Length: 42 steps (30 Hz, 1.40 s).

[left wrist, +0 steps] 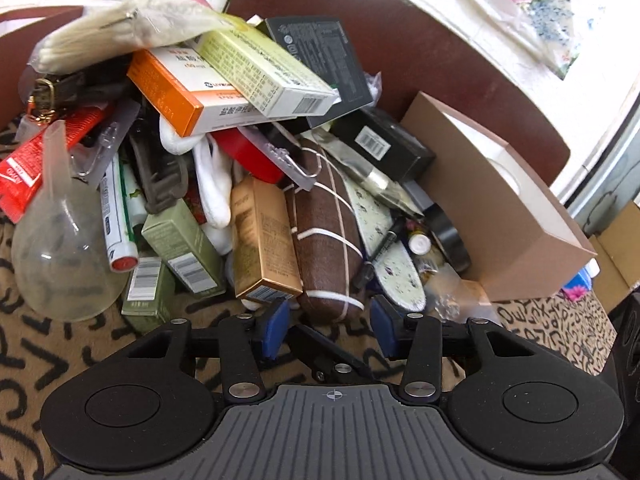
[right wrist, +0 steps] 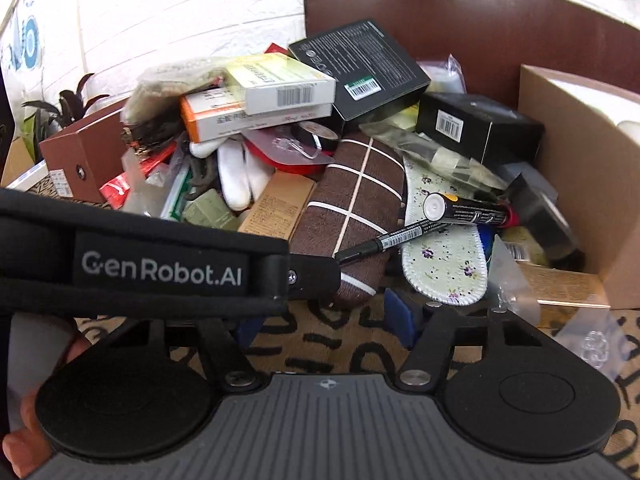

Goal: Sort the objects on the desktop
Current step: 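Grasp the brown striped case with the left tool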

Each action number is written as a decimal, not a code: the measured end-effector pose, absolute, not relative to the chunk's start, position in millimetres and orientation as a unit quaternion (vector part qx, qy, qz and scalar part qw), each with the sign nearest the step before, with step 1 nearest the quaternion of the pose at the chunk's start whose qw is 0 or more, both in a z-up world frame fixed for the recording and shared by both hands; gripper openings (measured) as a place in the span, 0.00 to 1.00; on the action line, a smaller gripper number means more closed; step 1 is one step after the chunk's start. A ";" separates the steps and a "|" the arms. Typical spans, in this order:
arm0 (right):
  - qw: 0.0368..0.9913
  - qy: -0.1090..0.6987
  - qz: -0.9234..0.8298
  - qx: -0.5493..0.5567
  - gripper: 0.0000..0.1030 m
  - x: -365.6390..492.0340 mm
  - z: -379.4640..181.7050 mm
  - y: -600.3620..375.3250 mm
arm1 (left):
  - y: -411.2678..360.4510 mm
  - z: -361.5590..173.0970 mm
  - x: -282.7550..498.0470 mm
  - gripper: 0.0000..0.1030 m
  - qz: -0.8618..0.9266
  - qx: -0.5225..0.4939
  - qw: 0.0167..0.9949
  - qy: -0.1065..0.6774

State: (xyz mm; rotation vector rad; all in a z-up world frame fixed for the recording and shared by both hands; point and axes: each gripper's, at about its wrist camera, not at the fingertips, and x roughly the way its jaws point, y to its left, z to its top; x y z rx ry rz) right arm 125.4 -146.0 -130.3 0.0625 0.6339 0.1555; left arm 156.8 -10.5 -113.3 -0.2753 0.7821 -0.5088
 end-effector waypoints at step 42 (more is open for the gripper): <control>0.924 0.363 0.120 0.019 0.76 -5.9 -112.5 -134.2 | 8.7 -106.6 38.4 0.78 -0.252 -0.121 0.859 0.430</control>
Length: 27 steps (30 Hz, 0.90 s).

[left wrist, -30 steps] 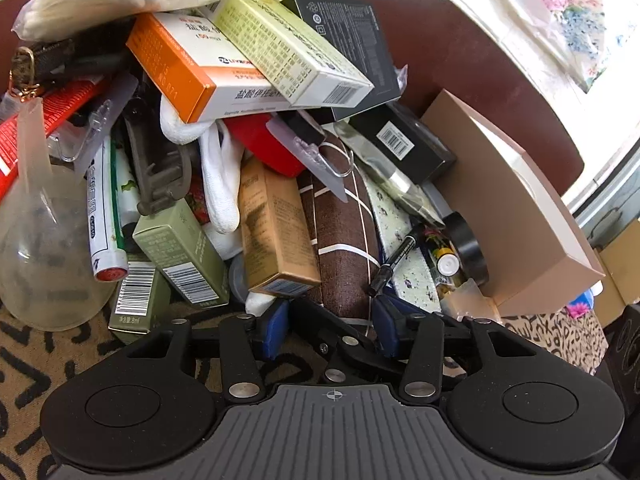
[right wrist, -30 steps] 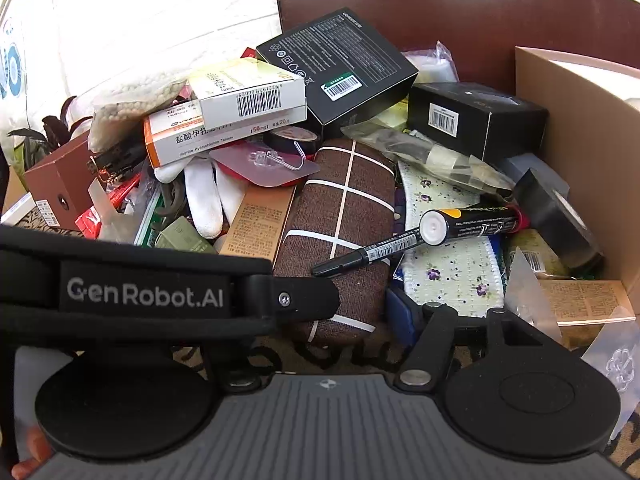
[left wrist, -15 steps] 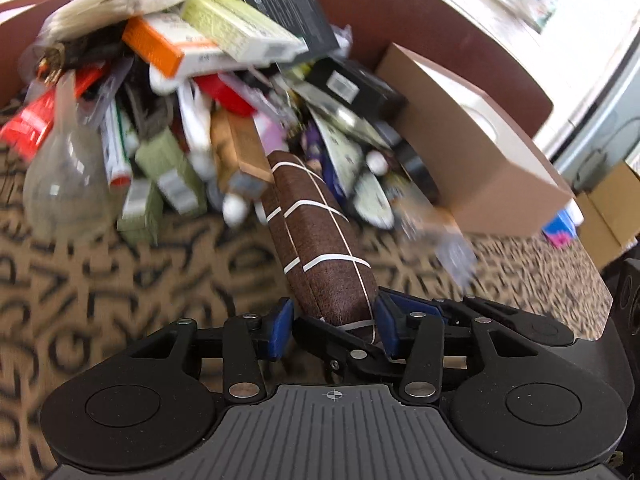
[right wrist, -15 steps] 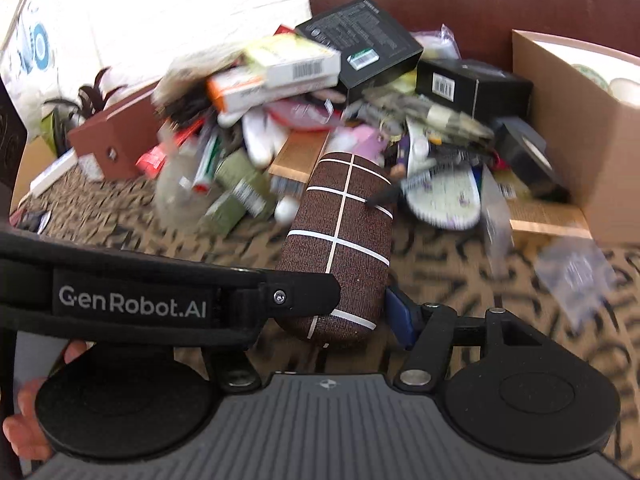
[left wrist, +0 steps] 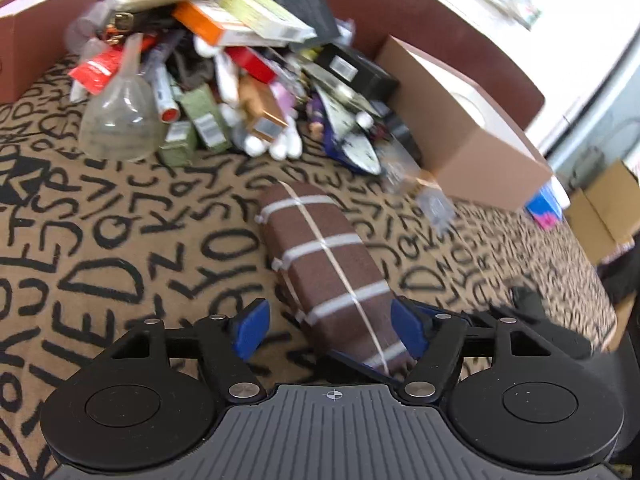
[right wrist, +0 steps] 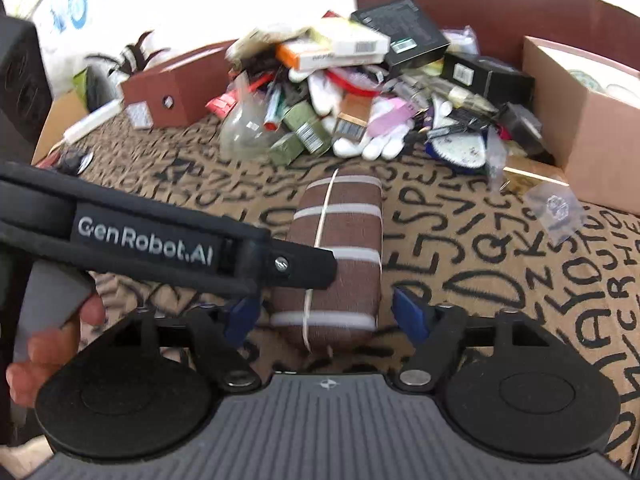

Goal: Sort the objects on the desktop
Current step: 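Grasp the brown striped case with the left tool, then lift the brown striped case with the left tool into the tan box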

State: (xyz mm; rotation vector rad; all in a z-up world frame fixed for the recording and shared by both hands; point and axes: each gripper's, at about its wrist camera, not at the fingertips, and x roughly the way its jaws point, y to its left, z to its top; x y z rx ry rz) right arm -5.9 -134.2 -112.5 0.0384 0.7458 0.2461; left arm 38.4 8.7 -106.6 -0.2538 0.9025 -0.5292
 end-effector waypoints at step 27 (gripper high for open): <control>0.902 0.418 0.109 0.009 0.67 38.0 -123.9 -130.1 | -7.0 -128.0 79.9 0.65 -0.284 -0.123 0.827 0.469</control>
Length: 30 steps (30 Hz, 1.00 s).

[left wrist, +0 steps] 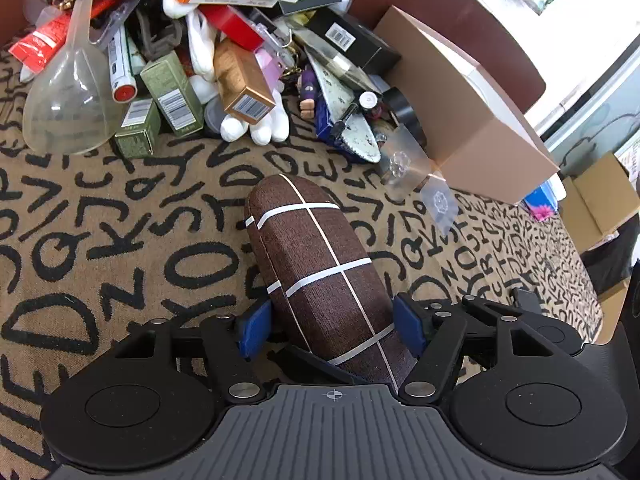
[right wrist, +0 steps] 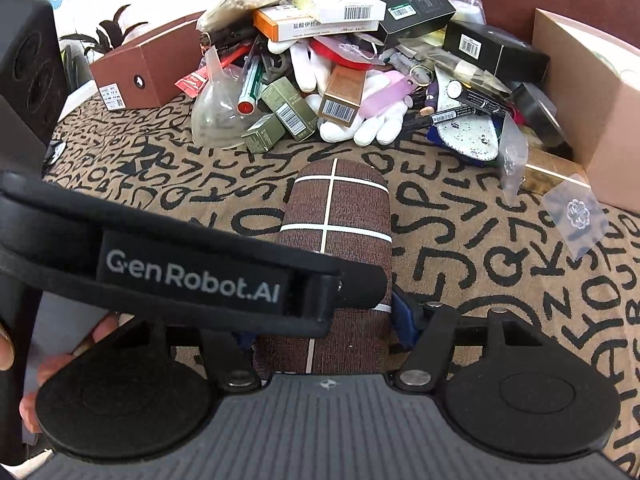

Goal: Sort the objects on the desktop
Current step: 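Lift the brown striped case with the left tool into the tan box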

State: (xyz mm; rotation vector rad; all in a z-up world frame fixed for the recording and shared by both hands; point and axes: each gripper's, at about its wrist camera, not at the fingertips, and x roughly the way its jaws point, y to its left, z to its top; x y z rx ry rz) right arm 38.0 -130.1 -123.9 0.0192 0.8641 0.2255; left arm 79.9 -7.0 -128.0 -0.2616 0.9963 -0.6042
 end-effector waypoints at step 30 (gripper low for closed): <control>0.972 0.214 0.038 0.086 0.66 39.4 13.0 -233.5 | -111.6 32.8 89.0 0.59 -0.361 -0.058 0.889 0.276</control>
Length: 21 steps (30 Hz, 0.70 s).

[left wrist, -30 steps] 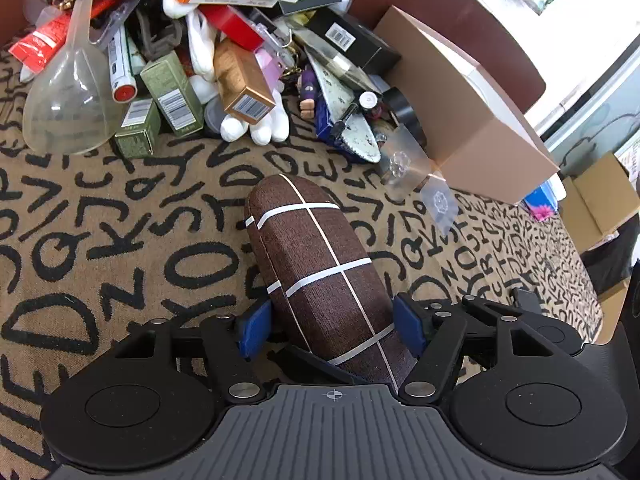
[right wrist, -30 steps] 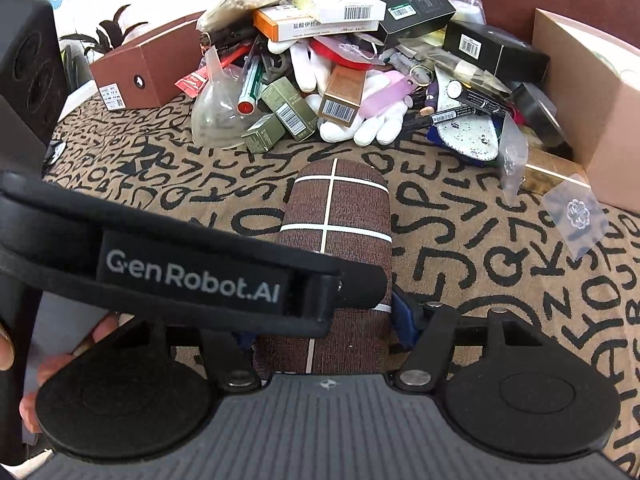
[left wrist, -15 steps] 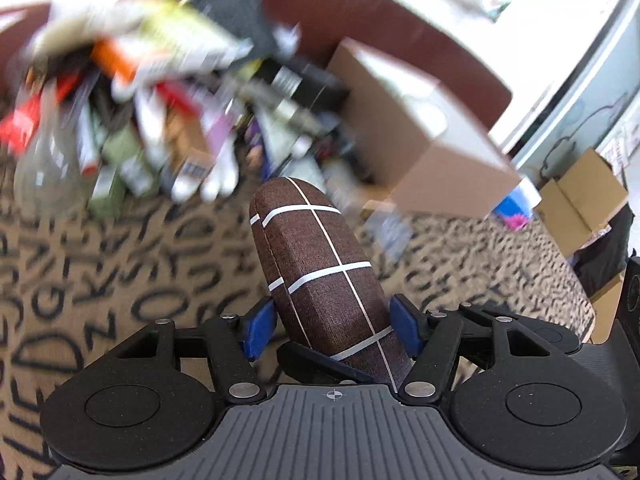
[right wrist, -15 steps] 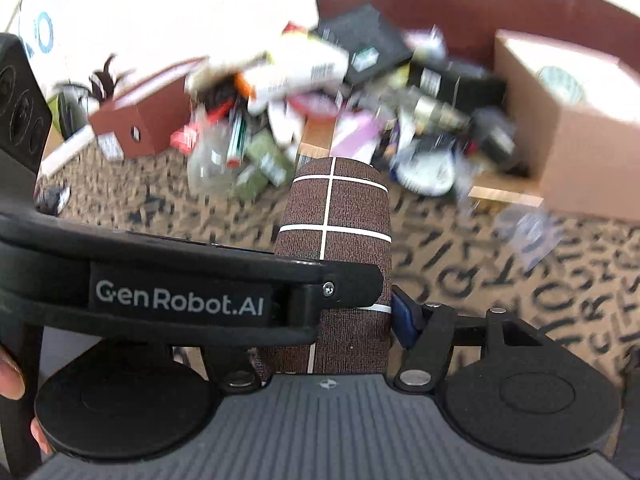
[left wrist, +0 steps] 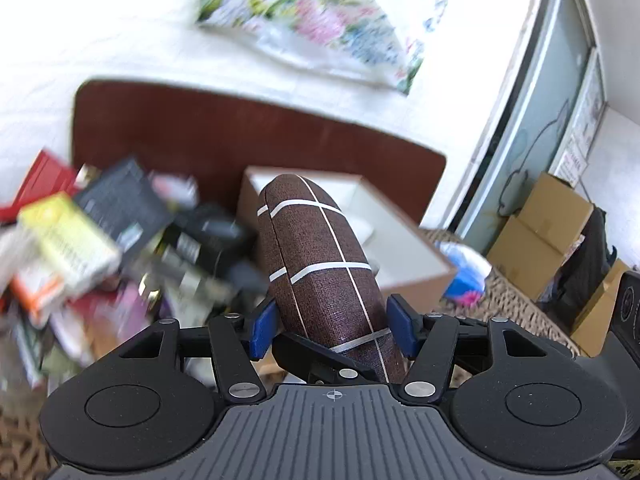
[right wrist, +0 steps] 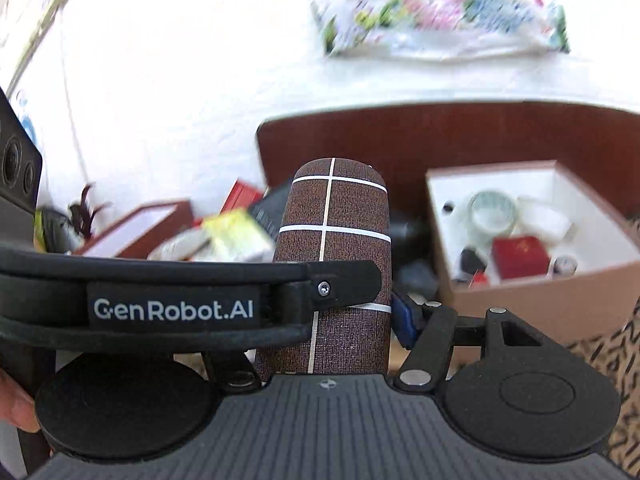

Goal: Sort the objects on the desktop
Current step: 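Lift the brown striped case with the left tool into the tan box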

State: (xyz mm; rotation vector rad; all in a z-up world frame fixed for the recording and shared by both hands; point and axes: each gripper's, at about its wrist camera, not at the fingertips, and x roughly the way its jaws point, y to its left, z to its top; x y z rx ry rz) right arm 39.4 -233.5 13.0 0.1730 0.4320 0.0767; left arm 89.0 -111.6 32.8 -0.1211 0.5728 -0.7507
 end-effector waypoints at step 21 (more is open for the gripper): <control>0.965 0.238 -0.015 0.109 0.66 147.2 14.2 -374.7 | -253.2 20.4 220.6 0.58 -0.417 -0.058 0.856 0.301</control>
